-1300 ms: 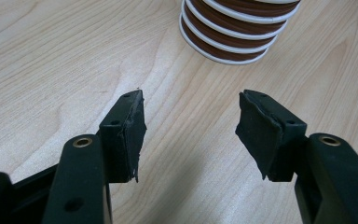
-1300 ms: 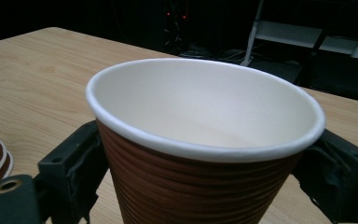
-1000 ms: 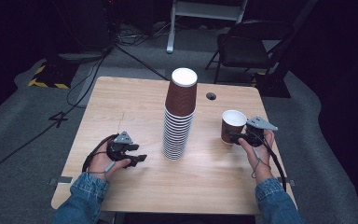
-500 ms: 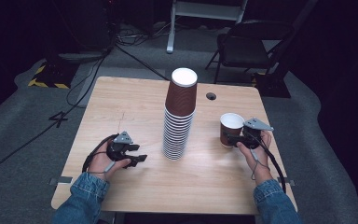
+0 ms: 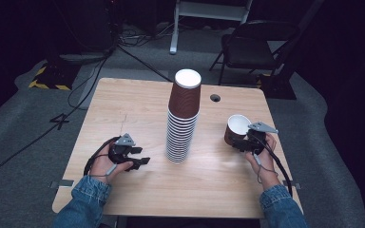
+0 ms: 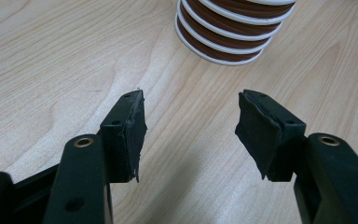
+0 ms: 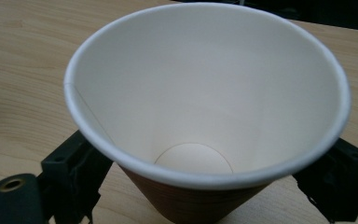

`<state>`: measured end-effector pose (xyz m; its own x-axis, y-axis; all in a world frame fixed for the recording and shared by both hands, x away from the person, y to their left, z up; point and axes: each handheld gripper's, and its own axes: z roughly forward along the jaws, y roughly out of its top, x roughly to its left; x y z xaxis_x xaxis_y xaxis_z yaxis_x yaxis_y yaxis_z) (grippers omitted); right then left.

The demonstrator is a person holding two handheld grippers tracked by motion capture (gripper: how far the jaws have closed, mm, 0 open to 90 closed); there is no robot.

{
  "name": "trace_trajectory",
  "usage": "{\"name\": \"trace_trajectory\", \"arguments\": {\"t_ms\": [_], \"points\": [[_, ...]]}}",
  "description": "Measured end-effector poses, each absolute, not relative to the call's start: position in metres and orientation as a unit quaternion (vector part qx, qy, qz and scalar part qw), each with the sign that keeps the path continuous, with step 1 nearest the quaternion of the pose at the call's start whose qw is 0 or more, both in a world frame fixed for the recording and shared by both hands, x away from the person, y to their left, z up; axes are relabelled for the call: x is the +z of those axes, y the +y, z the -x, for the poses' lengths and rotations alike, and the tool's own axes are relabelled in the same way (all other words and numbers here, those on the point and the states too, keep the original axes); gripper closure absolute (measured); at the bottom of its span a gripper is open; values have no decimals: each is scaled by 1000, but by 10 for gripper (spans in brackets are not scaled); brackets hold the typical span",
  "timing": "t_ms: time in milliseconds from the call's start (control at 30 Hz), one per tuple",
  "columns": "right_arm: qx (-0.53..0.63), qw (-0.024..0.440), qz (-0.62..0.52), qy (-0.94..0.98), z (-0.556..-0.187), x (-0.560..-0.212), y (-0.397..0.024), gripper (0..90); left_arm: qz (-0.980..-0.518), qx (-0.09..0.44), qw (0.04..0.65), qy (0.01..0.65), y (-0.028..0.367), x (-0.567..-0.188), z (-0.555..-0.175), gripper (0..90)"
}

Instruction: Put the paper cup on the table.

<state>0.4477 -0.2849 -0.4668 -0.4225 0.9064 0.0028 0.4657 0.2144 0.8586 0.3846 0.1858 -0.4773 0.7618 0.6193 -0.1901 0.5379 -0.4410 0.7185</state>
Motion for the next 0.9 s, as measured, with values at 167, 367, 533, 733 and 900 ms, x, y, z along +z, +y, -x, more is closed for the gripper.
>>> {"name": "trace_trajectory", "arguments": {"t_ms": [167,367,533,733,900], "points": [[406,286,-472,729,-445,-468,-287,128,-846,52,405,342,186,-477,-385,416],[410,261,-470,737,-444,-466,-290,48,-847,51,405,341,186,-477,-385,416],[417,237,-437,761,-439,-460,-290,0,-846,53,405,342,186,-477,-384,416],[433,249,-430,752,-434,-454,-293,0,-843,56,407,348,191,-479,-381,421],[432,263,-428,749,-424,-444,-301,0,-840,64,408,352,198,-478,-377,412]]}}
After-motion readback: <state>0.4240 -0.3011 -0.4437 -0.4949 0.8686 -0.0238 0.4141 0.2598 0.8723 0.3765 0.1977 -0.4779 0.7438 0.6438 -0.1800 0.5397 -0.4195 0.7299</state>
